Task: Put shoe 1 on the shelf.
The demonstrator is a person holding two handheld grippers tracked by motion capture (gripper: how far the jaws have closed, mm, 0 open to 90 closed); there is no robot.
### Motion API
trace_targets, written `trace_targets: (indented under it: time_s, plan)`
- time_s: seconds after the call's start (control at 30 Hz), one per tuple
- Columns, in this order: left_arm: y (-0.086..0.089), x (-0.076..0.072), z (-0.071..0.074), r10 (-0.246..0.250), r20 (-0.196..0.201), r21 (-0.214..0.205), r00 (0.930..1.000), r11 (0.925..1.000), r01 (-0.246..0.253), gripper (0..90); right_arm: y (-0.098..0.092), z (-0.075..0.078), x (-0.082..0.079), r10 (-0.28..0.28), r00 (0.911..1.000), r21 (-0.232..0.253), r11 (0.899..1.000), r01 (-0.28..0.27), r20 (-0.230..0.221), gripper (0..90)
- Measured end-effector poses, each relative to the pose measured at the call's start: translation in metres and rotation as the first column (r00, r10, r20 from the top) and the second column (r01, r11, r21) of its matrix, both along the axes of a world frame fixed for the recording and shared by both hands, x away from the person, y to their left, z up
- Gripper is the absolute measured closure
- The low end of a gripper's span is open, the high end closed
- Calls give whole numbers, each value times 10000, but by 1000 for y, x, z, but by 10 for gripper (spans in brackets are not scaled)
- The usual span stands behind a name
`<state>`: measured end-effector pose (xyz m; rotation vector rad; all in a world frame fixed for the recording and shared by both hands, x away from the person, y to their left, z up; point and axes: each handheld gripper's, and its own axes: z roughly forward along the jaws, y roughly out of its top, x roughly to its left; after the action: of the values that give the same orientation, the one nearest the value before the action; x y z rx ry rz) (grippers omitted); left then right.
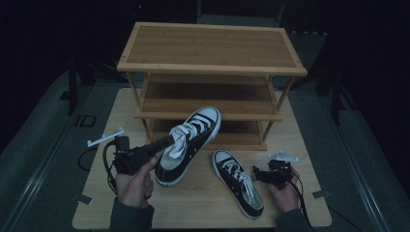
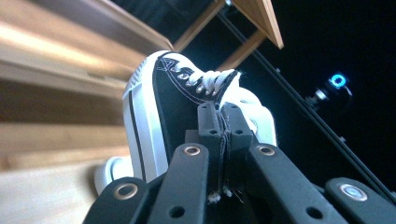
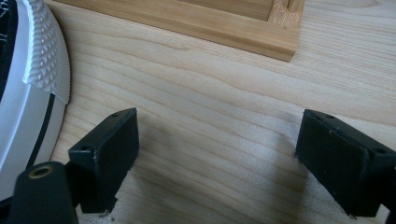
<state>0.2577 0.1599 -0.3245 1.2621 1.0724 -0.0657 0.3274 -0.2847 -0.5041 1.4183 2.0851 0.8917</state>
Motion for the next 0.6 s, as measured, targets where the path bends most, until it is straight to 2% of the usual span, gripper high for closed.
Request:
trace_targets:
  time_s: [0.13,0.17,0.2,0.3,0.33,0.37,0.4,0.6]
  plan:
    - [-8,24,1,722,-112,-166,9973,9972,-723,895,0,0,0,4,10000,0,10000,-4,-3,129]
    - [-8,24,1,722,-112,-166,9973,9972,-723,895,0,0,0,4,10000,0,10000,-4,-3,129]
    - [-12,37,-3,1061,-307,-254,9939,9939,-1069,895,0,0,0,3,10000,0,10000,-3,-2,129]
    - [-14,43,-5,1173,-398,-301,9923,9925,-1185,895,0,0,0,7,10000,-5,10000,-7,3,129]
    - [-21,56,-11,1472,-478,-321,9880,9884,-1488,895,0,0,0,7,10000,-5,10000,-7,3,129]
    - [-24,64,-15,1576,-549,-517,9860,9857,-1604,895,0,0,0,6,10000,-7,10000,-6,3,129]
    - [-25,67,-17,1627,-550,-686,9851,9837,-1663,895,0,0,0,6,10000,-6,10000,-6,3,129]
    - [-35,85,-18,1980,-378,-764,9795,9767,-2004,895,0,0,0,5,10000,-5,10000,-5,3,129]
